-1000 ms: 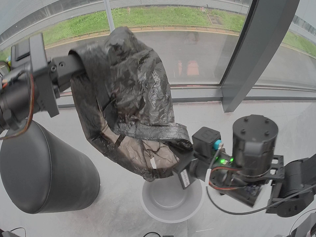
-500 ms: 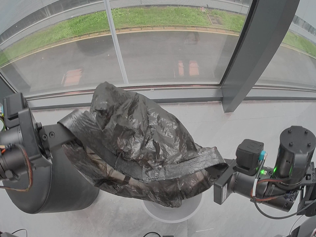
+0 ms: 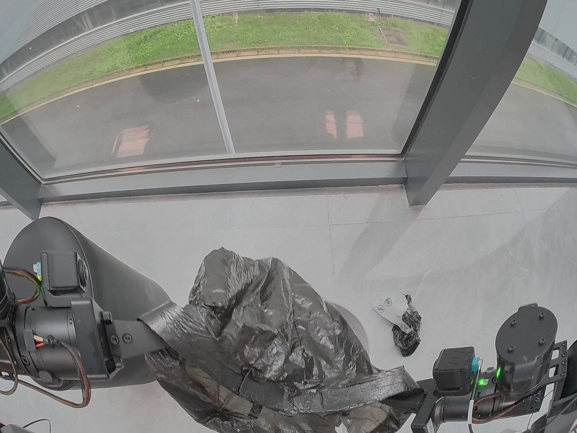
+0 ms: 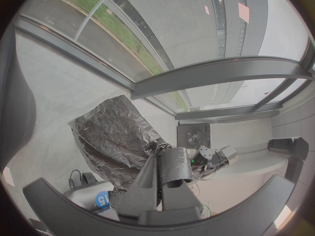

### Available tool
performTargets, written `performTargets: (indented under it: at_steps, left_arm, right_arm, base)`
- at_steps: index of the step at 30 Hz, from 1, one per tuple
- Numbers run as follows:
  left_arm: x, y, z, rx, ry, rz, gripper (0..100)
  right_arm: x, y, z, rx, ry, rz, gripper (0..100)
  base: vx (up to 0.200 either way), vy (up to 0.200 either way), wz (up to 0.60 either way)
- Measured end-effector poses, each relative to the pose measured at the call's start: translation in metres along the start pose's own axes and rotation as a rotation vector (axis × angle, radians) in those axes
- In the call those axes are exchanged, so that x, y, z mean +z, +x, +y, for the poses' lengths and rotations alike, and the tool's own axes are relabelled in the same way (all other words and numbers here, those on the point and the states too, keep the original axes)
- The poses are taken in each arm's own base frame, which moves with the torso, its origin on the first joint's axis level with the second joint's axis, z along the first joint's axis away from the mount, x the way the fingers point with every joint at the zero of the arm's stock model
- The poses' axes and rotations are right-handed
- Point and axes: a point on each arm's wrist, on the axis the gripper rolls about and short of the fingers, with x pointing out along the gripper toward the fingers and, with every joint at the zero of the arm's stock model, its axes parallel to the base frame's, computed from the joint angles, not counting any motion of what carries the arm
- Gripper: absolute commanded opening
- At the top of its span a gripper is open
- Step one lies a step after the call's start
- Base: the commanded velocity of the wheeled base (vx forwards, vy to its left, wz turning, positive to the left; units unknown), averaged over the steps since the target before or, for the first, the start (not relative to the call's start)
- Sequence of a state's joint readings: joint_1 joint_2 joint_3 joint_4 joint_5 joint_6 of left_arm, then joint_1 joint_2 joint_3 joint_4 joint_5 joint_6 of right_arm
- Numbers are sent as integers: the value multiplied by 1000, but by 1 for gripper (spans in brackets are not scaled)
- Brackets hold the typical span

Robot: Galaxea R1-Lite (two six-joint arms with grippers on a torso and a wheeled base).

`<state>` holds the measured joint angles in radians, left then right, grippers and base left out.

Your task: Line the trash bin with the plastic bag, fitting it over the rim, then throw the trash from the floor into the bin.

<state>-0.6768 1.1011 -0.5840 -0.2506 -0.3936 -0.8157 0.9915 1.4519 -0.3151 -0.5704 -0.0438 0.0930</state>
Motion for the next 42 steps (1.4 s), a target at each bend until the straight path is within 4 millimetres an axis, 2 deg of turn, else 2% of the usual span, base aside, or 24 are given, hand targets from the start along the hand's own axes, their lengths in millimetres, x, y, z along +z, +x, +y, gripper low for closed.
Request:
performTargets:
  at_steps: [7,12,19,28,42]
  left_arm:
    - [-6,3,5,-77,-43,123,0]
    - [-4,14,9,-89,-58,152,0]
    - [0,37,16,-138,-67,223,0]
    - [-2,64,35,-90,-132,299,0]
    - [-5,92,57,-32,-206,382,0]
  right_arm:
    - [-17,-3,1,71,-2,148,0]
    - [-27,-6,0,81,13,254,0]
    - [-29,-7,-3,79,76,288,0]
    - [-34,-7,-9,91,119,316,0]
    - [-45,-1,-17,103,189,377,0]
  base:
    - [0,0,0]
    - [0,0,0]
    - [0,0,0]
    - [0,0,0]
    - [0,0,0]
